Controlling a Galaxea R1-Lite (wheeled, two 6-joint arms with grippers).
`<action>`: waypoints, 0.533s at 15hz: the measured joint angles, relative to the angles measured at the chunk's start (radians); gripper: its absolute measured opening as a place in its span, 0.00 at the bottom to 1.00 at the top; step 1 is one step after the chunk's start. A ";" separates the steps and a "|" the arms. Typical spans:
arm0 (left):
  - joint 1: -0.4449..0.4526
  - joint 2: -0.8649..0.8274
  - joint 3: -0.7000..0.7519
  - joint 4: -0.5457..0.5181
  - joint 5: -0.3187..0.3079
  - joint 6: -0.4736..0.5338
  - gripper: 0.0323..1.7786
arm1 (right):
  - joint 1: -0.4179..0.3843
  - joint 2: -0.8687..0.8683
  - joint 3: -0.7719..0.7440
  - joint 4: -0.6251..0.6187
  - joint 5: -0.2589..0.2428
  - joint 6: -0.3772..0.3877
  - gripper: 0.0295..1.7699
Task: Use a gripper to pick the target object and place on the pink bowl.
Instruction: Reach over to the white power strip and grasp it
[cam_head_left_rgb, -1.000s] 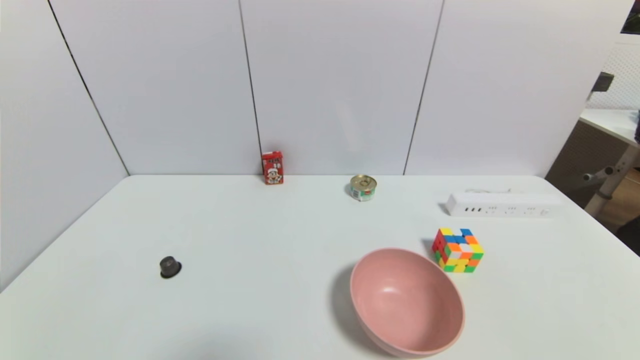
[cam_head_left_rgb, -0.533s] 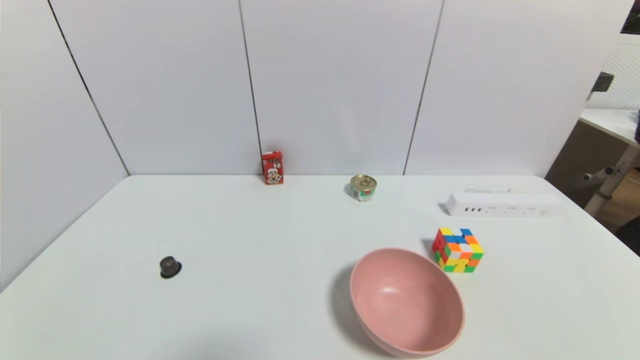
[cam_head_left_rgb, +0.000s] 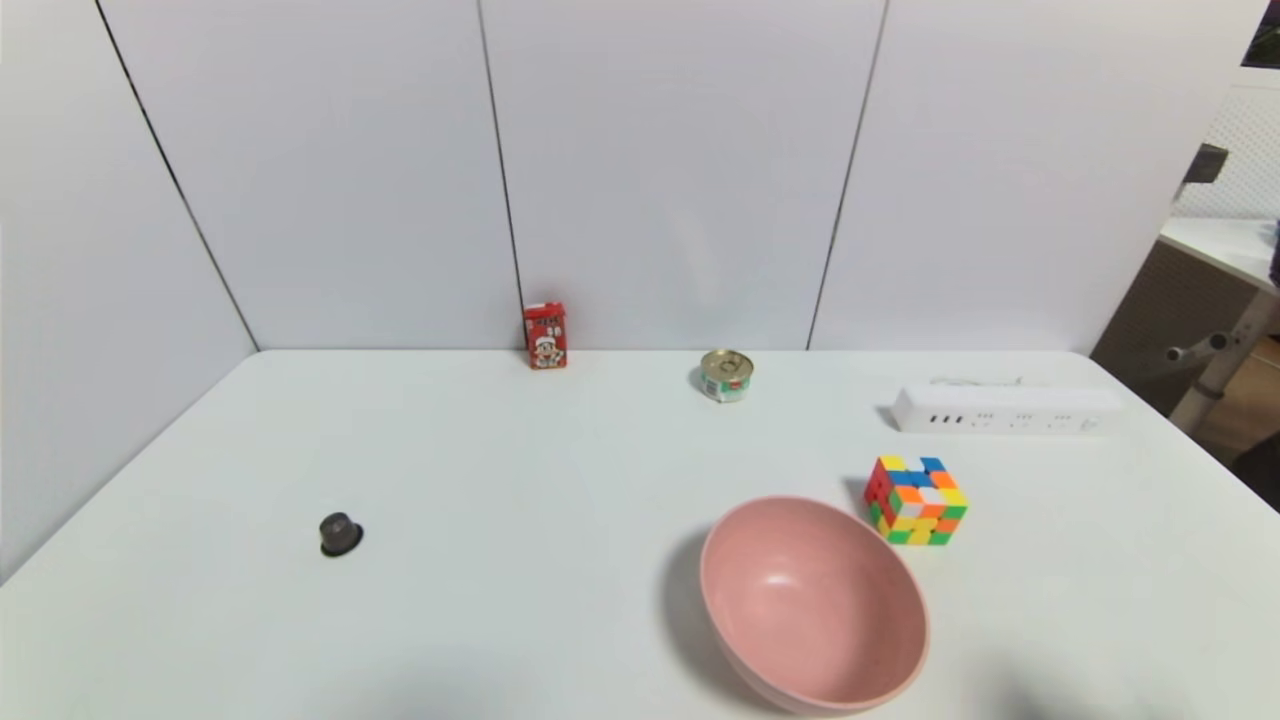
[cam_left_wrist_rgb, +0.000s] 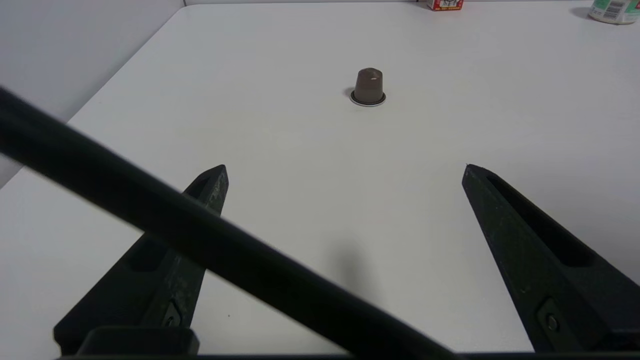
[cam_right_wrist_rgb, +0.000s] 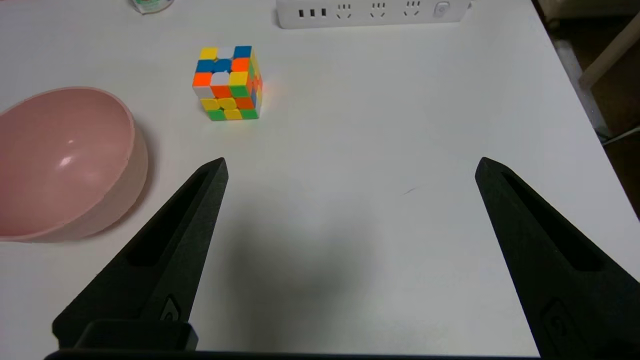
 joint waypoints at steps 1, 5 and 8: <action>0.000 0.000 0.000 0.000 0.000 0.000 0.95 | -0.009 0.065 -0.076 0.056 0.003 -0.001 0.97; 0.000 0.000 0.000 0.000 0.000 0.000 0.95 | -0.044 0.311 -0.342 0.195 0.010 -0.003 0.97; 0.000 0.000 0.000 0.000 0.000 0.000 0.95 | -0.057 0.465 -0.461 0.206 0.010 -0.024 0.97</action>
